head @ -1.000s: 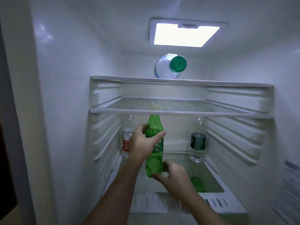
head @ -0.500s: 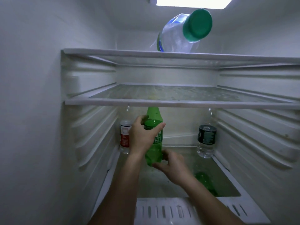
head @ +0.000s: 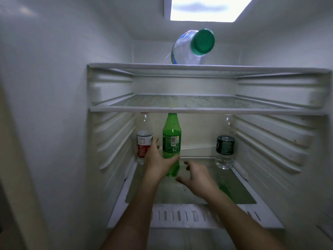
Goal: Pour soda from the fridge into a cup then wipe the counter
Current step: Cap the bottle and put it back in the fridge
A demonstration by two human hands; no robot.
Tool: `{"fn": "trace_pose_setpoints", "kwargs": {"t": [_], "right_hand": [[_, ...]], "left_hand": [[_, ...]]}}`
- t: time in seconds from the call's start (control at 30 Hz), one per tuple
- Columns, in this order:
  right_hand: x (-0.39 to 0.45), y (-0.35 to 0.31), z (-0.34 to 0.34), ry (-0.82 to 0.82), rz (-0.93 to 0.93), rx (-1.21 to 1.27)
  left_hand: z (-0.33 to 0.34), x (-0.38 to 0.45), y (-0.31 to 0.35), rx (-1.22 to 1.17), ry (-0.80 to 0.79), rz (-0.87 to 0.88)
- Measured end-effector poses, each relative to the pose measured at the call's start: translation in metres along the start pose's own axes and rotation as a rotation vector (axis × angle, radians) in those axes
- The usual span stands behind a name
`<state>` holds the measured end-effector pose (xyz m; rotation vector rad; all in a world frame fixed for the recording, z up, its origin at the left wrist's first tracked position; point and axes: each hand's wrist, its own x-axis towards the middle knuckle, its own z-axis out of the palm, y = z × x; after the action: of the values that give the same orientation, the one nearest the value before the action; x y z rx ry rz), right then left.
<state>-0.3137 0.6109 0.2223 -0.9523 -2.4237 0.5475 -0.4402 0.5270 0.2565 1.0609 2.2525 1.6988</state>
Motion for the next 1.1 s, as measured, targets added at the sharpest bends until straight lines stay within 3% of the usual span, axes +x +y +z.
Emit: {"fn": "trace_pose_setpoints", "kwargs": {"t": [0.1, 0.37, 0.63, 0.93, 1.1], "right_hand": [[-0.019, 0.001, -0.01, 0.013, -0.026, -0.066], [-0.092, -0.007, -0.031, 0.076, -0.165, -0.247], [-0.16, 0.004, -0.044, 0.079, -0.15, -0.224], [-0.238, -0.016, -0.054, 0.125, -0.206, -0.326], [-0.295, -0.032, -0.064, 0.139, -0.205, -0.328]], "left_hand": [[-0.007, -0.036, -0.006, 0.256, -0.014, -0.01], [-0.023, -0.124, -0.012, 0.778, -0.048, 0.189], [-0.041, -0.191, -0.012, 0.826, -0.062, 0.378], [-0.08, -0.274, -0.008, 0.836, -0.06, 0.403], [-0.092, -0.316, 0.004, 0.804, -0.066, 0.5]]}}
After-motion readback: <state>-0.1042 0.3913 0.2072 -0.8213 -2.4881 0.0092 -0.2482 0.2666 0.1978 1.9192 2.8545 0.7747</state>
